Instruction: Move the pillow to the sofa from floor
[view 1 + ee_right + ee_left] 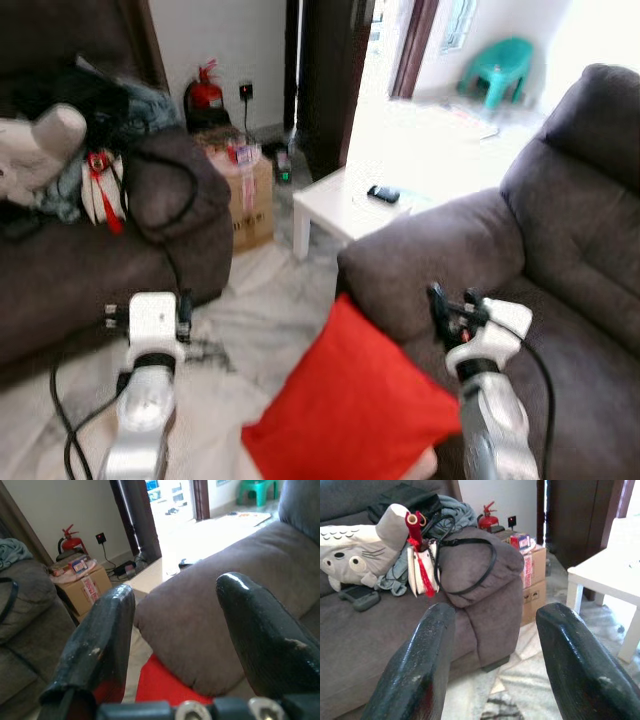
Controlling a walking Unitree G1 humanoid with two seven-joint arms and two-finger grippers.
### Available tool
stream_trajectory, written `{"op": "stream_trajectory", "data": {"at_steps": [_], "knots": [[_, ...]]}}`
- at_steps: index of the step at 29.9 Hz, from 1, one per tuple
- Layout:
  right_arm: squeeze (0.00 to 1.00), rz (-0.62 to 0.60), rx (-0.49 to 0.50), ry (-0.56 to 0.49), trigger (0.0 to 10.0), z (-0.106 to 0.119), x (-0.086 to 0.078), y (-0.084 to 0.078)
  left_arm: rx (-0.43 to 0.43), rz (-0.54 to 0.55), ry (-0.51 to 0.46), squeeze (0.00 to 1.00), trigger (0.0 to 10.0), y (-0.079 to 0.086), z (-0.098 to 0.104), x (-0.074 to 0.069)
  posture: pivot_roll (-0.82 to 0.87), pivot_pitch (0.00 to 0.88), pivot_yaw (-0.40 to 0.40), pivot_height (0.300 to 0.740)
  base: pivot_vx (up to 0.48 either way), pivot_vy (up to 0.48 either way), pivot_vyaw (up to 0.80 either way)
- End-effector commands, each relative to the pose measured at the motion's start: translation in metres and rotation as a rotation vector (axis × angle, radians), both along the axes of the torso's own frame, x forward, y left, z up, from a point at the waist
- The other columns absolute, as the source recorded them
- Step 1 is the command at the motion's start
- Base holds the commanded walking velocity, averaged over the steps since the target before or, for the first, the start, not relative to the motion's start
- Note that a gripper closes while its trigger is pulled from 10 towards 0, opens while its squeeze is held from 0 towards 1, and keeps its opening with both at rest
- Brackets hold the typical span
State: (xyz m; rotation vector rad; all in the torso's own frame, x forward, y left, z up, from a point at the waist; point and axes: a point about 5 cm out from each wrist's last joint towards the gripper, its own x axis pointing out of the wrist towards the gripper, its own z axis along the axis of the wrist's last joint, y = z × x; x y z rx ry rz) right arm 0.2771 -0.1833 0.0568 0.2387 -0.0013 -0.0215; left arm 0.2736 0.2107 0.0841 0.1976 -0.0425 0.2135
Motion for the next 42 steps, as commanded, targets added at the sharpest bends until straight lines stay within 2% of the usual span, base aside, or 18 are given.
{"op": "stream_trajectory", "data": {"at_steps": [1,6,10,12,32,42], "knots": [[0.0,-0.019,0.001,0.017,10.0,-0.0035,-0.0031,-0.0059,-0.015,-0.021,0.011,0.0,10.0,-0.0065,-0.0021,-0.0001,0.06,0.0,-0.063,0.74,0.0,0.0,0.0],[0.0,-0.02,0.002,0.019,10.0,-0.0039,-0.0034,-0.0061,-0.015,-0.022,0.018,0.0,10.0,-0.0069,-0.0032,0.0,0.06,0.0,-0.065,0.74,0.0,0.0,0.0],[0.0,-0.021,0.001,0.018,10.0,-0.0037,-0.0029,-0.0064,-0.021,-0.083,0.052,0.0,10.0,-0.0132,-0.0075,0.0013,0.06,0.0,-0.066,0.74,0.0,0.0,0.0],[0.0,-0.022,0.001,0.016,10.0,-0.0033,-0.0023,-0.0064,-0.043,-0.09,0.039,0.0,10.0,-0.0149,-0.0067,0.0012,0.06,0.0,-0.066,0.74,0.0,0.0,0.0],[0.0,-0.023,0.011,0.01,10.0,-0.0019,-0.0009,-0.0057,-0.053,-0.091,0.045,0.0,10.0,-0.0125,-0.0063,0.0012,0.06,0.0,-0.069,0.74,0.0,0.0,-0.15],[0.0,-0.013,0.013,0.028,10.0,-0.0035,0.0001,-0.0042,-0.056,-0.091,0.044,0.0,10.0,-0.0129,-0.0066,0.0007,0.06,0.0,-0.072,0.74,0.288,0.0,-0.12]]}}
